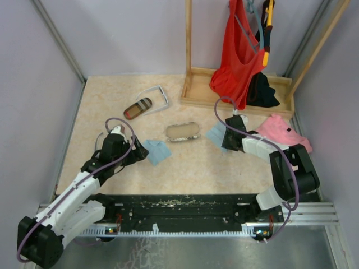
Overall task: Organize the sunglasses
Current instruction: Pick up the glasses cleaning cloth from the center of the board.
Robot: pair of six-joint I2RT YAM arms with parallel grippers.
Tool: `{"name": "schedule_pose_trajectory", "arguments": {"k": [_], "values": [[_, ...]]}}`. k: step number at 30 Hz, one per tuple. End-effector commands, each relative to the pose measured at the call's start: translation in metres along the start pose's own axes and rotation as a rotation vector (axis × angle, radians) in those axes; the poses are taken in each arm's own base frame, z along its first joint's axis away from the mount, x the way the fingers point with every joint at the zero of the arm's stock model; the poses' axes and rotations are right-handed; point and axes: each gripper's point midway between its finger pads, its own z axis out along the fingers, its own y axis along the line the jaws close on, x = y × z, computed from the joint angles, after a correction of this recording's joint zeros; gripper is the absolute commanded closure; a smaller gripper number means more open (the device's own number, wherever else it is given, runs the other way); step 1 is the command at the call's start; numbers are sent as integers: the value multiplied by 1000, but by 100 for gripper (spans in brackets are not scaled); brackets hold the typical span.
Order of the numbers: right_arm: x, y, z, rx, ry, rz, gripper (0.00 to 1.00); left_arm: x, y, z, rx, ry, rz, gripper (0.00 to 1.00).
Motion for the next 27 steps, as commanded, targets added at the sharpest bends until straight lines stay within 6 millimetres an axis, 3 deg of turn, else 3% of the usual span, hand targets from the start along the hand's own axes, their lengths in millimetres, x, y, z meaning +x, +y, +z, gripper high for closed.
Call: {"name": "schedule_pose_trajectory", "arguments": {"k": [1,12,20,27], "values": [[-9,1,2,8,-15,18,72,-2,-3,3,17,-13,-7,14],[-15,1,-4,-3,-49,11,100,0,-4,1,39,-15,5,14],[-34,6,-29,-53,-138,-21,100,1,-5,-6,59,-23,13,13],[-47,18,-66,-142,-185,-104,100,-6,-9,-15,80,-56,-5,9]]}}
